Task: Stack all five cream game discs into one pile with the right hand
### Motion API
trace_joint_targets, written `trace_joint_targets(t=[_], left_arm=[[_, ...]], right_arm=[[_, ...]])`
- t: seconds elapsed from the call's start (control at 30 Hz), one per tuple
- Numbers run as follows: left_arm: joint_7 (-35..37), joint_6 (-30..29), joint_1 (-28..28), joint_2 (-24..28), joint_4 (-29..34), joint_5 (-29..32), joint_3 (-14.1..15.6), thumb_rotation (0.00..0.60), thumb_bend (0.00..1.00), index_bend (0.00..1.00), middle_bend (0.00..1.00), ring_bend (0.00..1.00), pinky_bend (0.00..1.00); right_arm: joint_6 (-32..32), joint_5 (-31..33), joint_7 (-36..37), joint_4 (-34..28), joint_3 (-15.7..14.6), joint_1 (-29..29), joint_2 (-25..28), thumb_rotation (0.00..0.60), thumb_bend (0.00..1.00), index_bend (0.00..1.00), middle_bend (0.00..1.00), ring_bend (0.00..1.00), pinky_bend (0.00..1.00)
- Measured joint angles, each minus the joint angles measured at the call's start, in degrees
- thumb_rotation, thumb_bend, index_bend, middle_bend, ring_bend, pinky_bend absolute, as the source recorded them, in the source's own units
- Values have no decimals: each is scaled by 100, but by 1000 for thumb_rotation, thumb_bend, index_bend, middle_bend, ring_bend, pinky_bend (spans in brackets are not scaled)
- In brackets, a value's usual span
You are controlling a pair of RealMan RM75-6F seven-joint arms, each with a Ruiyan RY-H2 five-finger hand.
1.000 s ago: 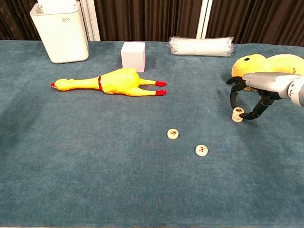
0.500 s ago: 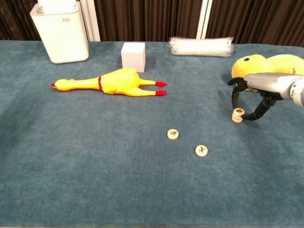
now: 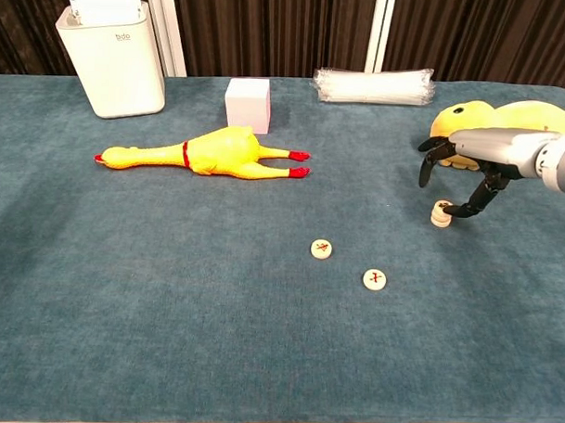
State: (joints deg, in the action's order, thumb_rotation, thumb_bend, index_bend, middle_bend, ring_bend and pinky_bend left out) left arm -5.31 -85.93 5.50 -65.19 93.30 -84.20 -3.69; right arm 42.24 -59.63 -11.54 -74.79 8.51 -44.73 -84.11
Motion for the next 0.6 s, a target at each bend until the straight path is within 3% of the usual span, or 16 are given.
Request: trace_joint_targets(t=[0.37, 0.6], left_arm=[[65, -8, -7, 26, 7, -37, 15, 600, 169, 44, 0, 0, 61], [95, 7, -3, 31, 1, -15, 6, 600, 170, 44, 0, 0, 61]], right_arm=[[405, -169, -444, -1058, -71, 62, 417, 600, 410, 307, 0, 0, 87], [552, -121, -952, -1398, -176, 15, 313, 600, 409, 307, 0, 0, 86]])
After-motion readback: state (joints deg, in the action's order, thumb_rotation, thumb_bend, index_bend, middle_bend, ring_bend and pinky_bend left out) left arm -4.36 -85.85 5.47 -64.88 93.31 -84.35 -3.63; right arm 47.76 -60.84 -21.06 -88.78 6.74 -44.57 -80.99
